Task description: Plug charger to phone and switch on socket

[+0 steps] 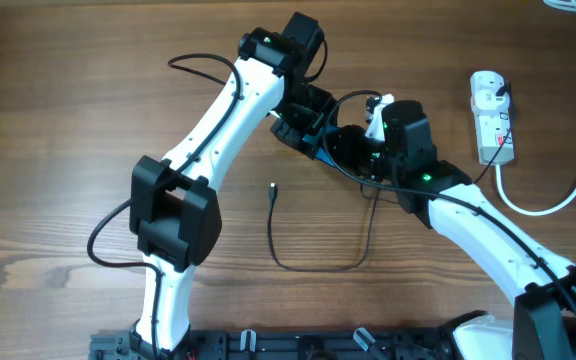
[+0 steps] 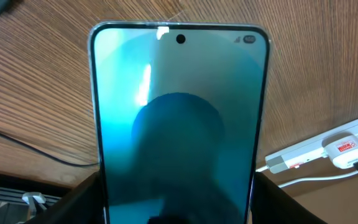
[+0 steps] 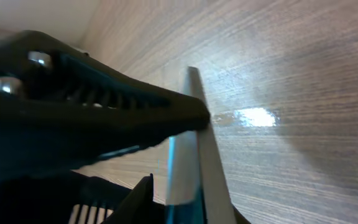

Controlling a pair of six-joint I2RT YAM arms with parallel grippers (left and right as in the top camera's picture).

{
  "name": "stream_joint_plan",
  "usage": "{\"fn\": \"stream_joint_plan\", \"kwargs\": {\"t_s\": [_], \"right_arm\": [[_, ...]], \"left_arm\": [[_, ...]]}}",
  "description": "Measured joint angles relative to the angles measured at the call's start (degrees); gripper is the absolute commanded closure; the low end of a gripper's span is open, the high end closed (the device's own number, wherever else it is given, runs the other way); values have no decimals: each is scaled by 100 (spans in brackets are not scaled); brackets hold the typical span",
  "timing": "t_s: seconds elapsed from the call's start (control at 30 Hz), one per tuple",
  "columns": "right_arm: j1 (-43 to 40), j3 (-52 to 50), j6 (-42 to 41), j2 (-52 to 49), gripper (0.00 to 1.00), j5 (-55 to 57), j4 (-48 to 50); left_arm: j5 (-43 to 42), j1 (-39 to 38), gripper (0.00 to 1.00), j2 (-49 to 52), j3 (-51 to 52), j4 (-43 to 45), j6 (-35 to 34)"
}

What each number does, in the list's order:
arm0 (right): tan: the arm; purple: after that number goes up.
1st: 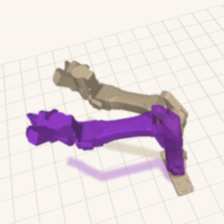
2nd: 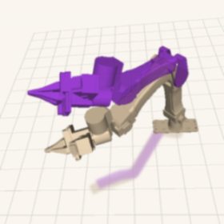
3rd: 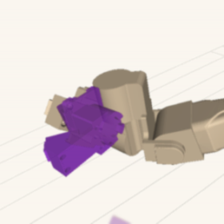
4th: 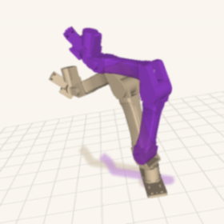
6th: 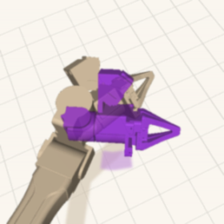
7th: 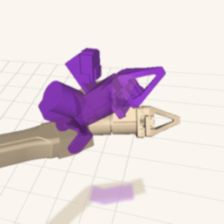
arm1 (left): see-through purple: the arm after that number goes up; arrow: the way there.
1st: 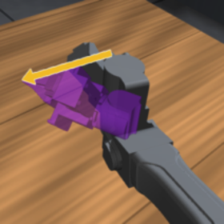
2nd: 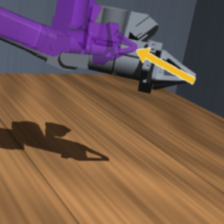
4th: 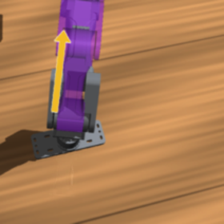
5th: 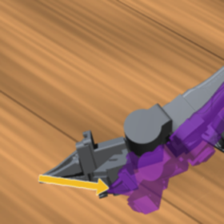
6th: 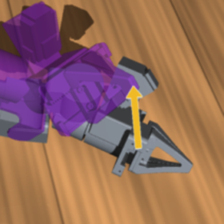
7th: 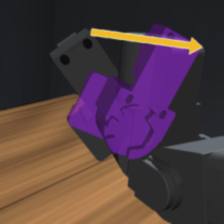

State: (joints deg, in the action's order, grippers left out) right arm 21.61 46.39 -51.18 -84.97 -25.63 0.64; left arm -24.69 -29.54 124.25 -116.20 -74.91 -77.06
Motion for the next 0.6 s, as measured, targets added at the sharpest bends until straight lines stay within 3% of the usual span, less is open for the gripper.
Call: {"fn": "stream_joint_plan", "kwargs": {"t_s": [0.1, 0.47, 0.6], "right_arm": [[0, -2, -85, 0, 96, 37, 4], [-160, -26, -151, -70, 96, 63, -42], [-750, -26, -168, 26, 96, -74, -37]], "left_arm": [[4, 0, 96, -4, 0, 2, 0], [-92, -31, 96, -127, -33, -7, 70], [-398, 216, 92, -127, -31, 105, 1248]]}}
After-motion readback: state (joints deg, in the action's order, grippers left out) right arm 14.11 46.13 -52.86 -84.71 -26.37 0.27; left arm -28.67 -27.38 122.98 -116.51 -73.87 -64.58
